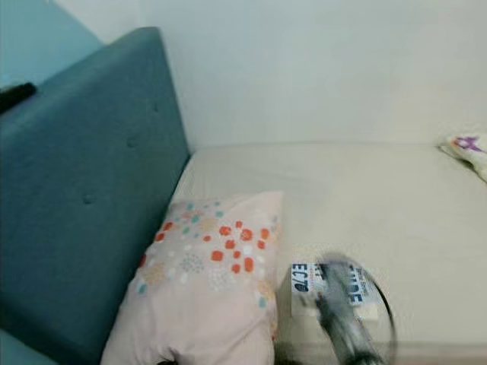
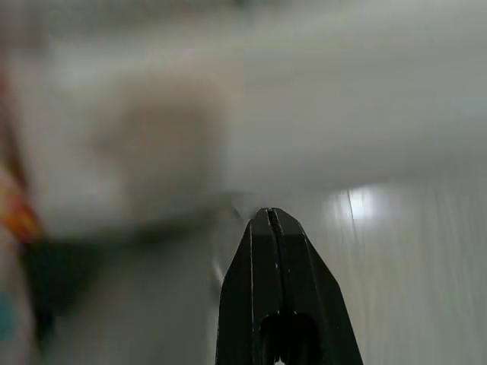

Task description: Clean up the room

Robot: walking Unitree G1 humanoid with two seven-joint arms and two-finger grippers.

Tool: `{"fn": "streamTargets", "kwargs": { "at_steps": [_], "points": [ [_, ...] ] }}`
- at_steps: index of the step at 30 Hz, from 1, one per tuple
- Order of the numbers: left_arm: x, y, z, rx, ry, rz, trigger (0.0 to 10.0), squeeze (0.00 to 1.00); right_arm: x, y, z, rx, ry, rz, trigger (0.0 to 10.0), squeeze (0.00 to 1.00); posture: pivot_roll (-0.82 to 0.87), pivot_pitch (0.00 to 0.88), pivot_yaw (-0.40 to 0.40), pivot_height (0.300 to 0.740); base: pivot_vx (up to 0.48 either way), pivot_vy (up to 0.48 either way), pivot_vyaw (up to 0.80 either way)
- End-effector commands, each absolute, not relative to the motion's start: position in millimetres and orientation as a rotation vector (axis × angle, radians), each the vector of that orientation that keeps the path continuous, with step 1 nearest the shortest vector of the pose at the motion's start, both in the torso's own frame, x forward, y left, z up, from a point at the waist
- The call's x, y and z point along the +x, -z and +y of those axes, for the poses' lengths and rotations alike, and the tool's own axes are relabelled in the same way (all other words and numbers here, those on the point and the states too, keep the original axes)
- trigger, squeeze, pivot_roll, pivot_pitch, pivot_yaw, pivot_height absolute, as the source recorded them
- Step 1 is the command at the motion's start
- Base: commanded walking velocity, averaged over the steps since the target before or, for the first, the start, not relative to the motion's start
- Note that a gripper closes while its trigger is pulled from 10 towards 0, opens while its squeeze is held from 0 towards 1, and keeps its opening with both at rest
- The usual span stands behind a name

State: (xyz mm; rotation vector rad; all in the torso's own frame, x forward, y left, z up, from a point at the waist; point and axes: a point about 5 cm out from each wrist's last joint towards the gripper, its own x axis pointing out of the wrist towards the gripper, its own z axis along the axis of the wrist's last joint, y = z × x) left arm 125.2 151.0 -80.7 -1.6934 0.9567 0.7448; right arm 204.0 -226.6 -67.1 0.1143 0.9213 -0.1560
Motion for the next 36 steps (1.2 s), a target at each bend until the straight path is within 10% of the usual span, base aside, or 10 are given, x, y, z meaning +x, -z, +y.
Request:
{"fn": "streamTargets", "kwargs": {
  "at_steps": [1, 36],
  "points": [
    [238, 52, 162, -0.14, 0.036, 0.804, 10.0, 0.0, 226, 55, -223, 0.102, 0.147, 0.852, 10.0, 0.0, -0.08, 0.0, 0.0, 0.68, 0.0, 0.0, 0.0],
    [191, 80, 185, -0.091, -0.076, 0.978, 10.0, 0.0, 210, 69, -204, 0.1, 0.078, 0.952, 10.0, 0.0, -0.03, 0.0, -0.019, 0.74, 0.0, 0.0, 0.0]
  ]
}}
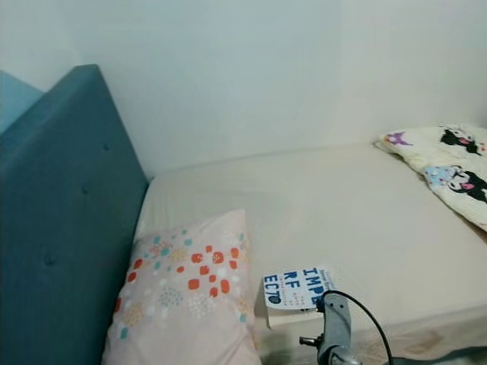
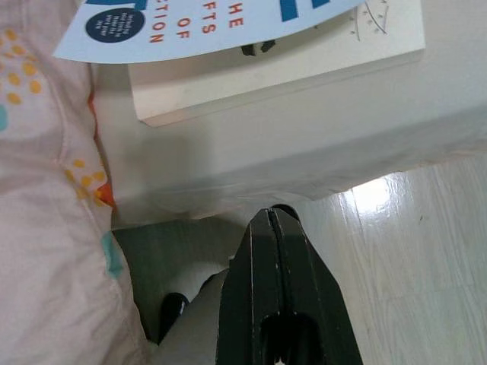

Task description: Clean up the room

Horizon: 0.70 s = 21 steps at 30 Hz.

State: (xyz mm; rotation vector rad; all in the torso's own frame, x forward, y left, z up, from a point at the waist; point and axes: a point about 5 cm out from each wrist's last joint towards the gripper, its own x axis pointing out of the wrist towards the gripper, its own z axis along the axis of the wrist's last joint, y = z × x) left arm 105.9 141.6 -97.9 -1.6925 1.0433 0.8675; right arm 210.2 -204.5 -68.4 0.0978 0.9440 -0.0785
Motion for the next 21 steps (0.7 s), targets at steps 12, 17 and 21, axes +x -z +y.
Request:
{"fn": "streamTargets", "kwargs": {
  "at_steps": [12, 17, 21],
  "points": [
    [190.8, 79.6, 185.4, -0.091, -0.076, 0.978, 10.0, 0.0, 210.0, 68.8, -203.8, 0.1, 0.078, 0.952, 10.0, 0.0, -0.03, 0.0, -0.019, 0.74, 0.0, 0.0, 0.0],
    [190.8, 79.6, 185.4, -0.091, -0.076, 0.978, 10.0, 0.0, 210.0, 68.8, -203.8, 0.1, 0.078, 0.952, 10.0, 0.0, -0.03, 0.0, -0.019, 0.74, 0.0, 0.0, 0.0],
    [190.8, 79.6, 185.4, -0.091, -0.076, 0.978, 10.0, 0.0, 210.0, 68.8, -203.8, 0.1, 0.078, 0.952, 10.0, 0.0, -0.03, 0.0, -0.019, 0.74, 0.0, 0.0, 0.0]
  ]
}}
